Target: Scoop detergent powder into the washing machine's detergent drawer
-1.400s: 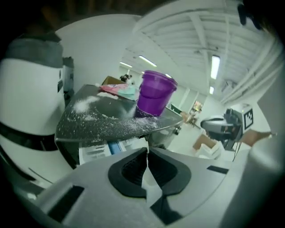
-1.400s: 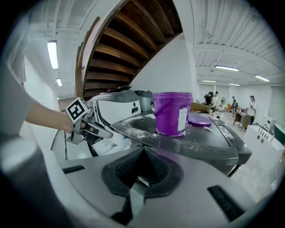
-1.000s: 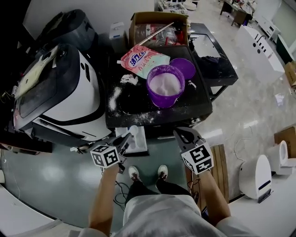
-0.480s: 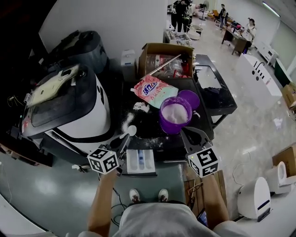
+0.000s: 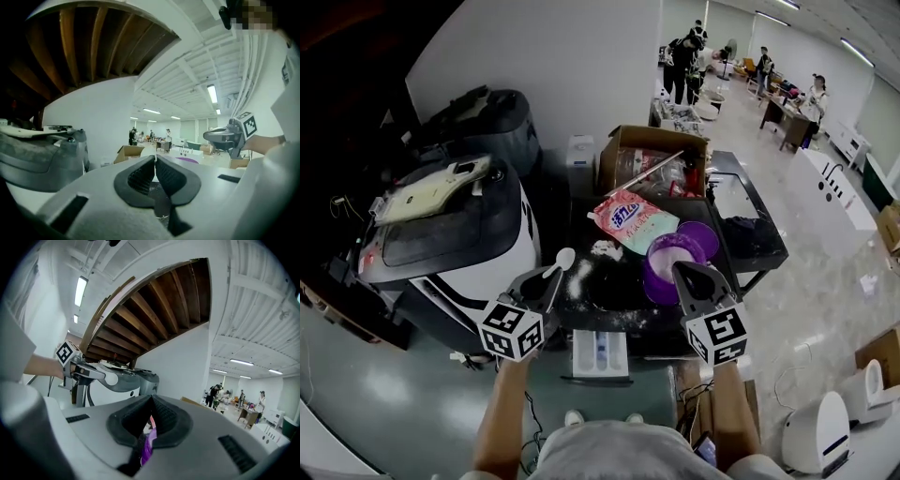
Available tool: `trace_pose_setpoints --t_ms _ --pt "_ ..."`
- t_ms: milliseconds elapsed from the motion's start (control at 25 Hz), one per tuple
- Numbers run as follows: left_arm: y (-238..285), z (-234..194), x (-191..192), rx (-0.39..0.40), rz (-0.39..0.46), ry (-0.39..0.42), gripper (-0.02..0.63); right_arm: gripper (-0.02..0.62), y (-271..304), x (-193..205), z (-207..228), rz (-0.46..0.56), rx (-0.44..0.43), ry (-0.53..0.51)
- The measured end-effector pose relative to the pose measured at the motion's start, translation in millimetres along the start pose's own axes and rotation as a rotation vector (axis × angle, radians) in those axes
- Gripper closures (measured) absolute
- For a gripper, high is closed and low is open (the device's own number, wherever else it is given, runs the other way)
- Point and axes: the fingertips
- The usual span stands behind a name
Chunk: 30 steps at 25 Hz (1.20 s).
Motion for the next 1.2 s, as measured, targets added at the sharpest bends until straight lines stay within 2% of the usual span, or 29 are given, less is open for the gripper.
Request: trace_pose_setpoints --t_ms 600,1200 --pt "-20.6 -24.7 -61.5 -0.027 0.102 0.139 0.591 0.598 35.1 -58.8 -16.9 0.086 -0.018 -0.069" --pt "-39.6 -23.8 -92.5 -0.036 0.154 0.193 0.591 0.598 41.3 -87.5 -27.5 0.126 -0.035 -0.080"
Point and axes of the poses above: the fingertips, and each gripper's own axes: y forward along the fingers, z to its right, x out of its underside, and after that the axes turned 4 degrees about z, right-handed
